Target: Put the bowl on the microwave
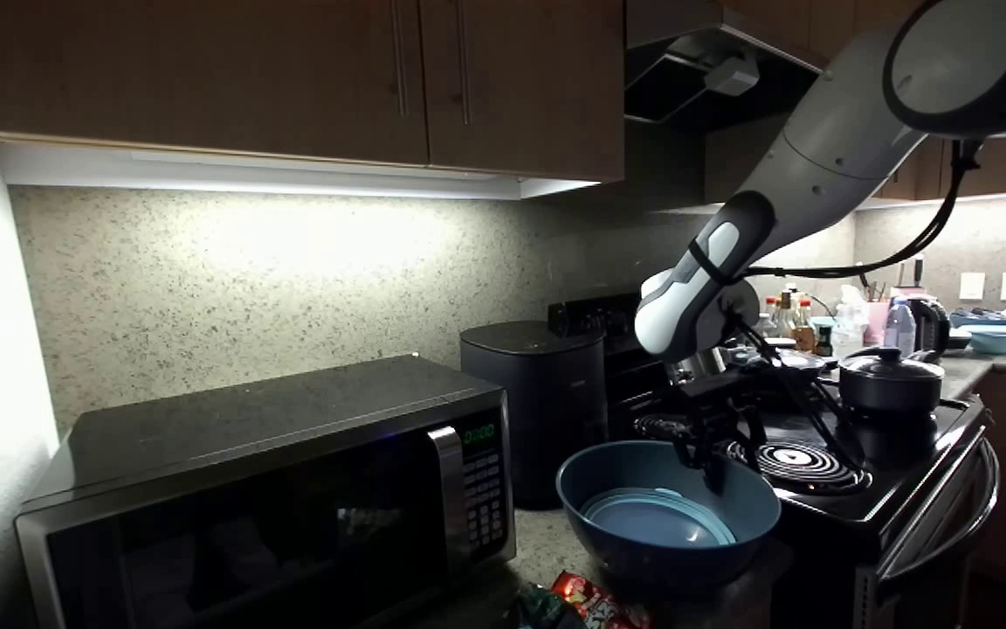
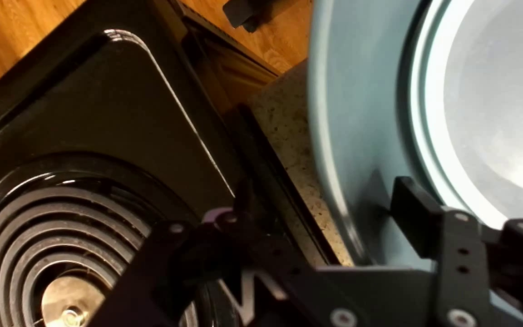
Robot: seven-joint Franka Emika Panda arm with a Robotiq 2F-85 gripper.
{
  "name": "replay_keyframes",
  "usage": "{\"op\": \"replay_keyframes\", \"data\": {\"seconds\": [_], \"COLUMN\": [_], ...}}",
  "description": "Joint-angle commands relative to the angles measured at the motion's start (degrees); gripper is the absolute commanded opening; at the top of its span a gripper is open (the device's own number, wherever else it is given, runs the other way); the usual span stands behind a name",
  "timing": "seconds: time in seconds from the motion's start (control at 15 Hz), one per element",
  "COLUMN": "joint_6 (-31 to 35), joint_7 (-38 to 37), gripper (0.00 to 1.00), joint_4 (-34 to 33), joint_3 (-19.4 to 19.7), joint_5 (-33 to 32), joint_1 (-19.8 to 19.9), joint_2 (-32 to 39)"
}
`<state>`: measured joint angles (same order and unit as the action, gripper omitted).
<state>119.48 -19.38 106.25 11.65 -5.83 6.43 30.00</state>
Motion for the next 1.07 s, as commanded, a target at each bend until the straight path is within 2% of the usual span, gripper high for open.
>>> {"op": "replay_keyframes", "data": {"seconds": [0.0,0.47,0.8,0.93,1.0], "joint_6": [-1.7,-2.4,-1.4,-1.0,-0.9], "joint_7": [-1.1,0.6,3.7,5.1,5.7], "gripper": [0.49,0.04,0.05,0.0,0.03], "joint_4": [-1.9,-0.2,5.2,8.1,9.7], "joint_3": [0.2,-0.7,-2.3,-2.8,-3.0], "joint_5": [1.5,4.8,10.5,13.3,14.8], "joint_1": [0.5,1.0,1.5,1.5,1.5], "joint_2": [1.4,-1.3,-8.7,-12.3,-14.4]}}
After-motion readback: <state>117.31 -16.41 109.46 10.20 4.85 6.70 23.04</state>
